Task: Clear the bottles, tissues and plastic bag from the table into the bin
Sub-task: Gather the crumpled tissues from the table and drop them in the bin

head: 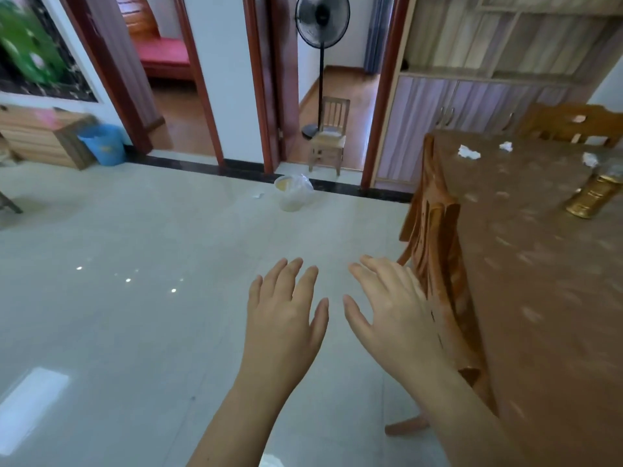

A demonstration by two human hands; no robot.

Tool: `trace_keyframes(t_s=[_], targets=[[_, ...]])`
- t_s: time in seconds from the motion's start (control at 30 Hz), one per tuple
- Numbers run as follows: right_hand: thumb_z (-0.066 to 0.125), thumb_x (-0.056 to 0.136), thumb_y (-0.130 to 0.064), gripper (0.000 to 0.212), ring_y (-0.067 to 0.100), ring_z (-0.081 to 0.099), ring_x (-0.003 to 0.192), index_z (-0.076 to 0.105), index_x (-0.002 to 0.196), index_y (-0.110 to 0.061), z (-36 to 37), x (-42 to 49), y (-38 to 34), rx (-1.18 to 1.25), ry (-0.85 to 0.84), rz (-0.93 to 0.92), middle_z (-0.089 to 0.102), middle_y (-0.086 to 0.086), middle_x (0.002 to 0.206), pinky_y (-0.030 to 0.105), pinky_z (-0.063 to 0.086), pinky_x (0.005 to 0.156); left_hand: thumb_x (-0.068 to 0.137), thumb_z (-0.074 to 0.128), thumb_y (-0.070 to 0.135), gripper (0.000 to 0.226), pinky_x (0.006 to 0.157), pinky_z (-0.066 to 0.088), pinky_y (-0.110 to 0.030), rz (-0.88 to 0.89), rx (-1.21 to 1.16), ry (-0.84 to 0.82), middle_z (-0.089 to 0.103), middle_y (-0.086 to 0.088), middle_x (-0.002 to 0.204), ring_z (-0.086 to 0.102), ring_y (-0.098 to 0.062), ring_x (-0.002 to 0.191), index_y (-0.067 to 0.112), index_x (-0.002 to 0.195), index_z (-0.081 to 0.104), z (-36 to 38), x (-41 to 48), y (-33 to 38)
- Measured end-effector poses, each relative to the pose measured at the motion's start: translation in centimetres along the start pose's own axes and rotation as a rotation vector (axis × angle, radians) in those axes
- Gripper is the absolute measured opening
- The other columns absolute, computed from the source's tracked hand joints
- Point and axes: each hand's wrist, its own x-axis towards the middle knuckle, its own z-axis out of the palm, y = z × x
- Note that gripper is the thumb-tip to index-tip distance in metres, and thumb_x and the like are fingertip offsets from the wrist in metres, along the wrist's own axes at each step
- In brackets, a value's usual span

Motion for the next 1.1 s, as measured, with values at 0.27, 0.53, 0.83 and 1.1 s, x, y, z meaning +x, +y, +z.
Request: trace_keyframes(t_s=[0.27, 0.53, 0.83, 1.1], targets=[[0.042, 0.084, -0.035, 0.045, 0.029, 0.056, 0.109, 0.06, 0.116, -0.009, 4.8, 9.1, -0.2, -0.037, 0.062, 0.08, 0.063, 0.012, 0.115, 0.049, 0.043, 0.093, 0.084, 0.042, 0.032, 0.042, 0.09, 0.044, -0.053, 0.085, -0.063, -0.03, 0.063, -0.016, 0.116, 0.054, -0.035, 0.115, 0.007, 0.112, 0.059, 2.9, 10.0, -6.7], [0.056, 0.079, -0.03, 0.042, 0.032, 0.056, 0.11, 0.061, 0.115, -0.008, 7.3, 21.9, 6.9, -0.114, 0.204, 0.202, 0.063, 0.013, 0.116, 0.056, 0.04, 0.095, 0.082, 0.052, 0.03, 0.041, 0.095, 0.041, -0.054, 0.206, -0.061, -0.031, 0.061, -0.014, 0.121, 0.052, -0.034, 0.117, 0.009, 0.117, 0.058, 8.9, 25.5, -8.2], [0.055, 0.08, -0.029, 0.041, 0.034, 0.055, 0.111, 0.061, 0.115, -0.009, 6.5, 38.4, 17.1, -0.206, 0.33, 0.2, 0.063, 0.014, 0.117, 0.053, 0.037, 0.095, 0.084, 0.04, 0.034, 0.045, 0.099, 0.035, -0.049, 0.322, -0.11, 0.054, 0.06, -0.01, 0.121, 0.049, -0.031, 0.12, 0.012, 0.119, 0.057, 15.5, 45.0, -6.0], [0.047, 0.08, -0.034, 0.045, 0.036, 0.059, 0.105, 0.063, 0.111, -0.006, 11.0, 49.6, 23.5, -0.266, 0.388, 0.179, 0.066, 0.015, 0.111, 0.058, 0.042, 0.088, 0.082, 0.042, 0.034, 0.045, 0.099, 0.035, -0.052, 0.335, -0.171, 0.059, 0.061, -0.011, 0.121, 0.052, -0.03, 0.118, 0.011, 0.118, 0.056, 23.4, 57.2, -7.2]])
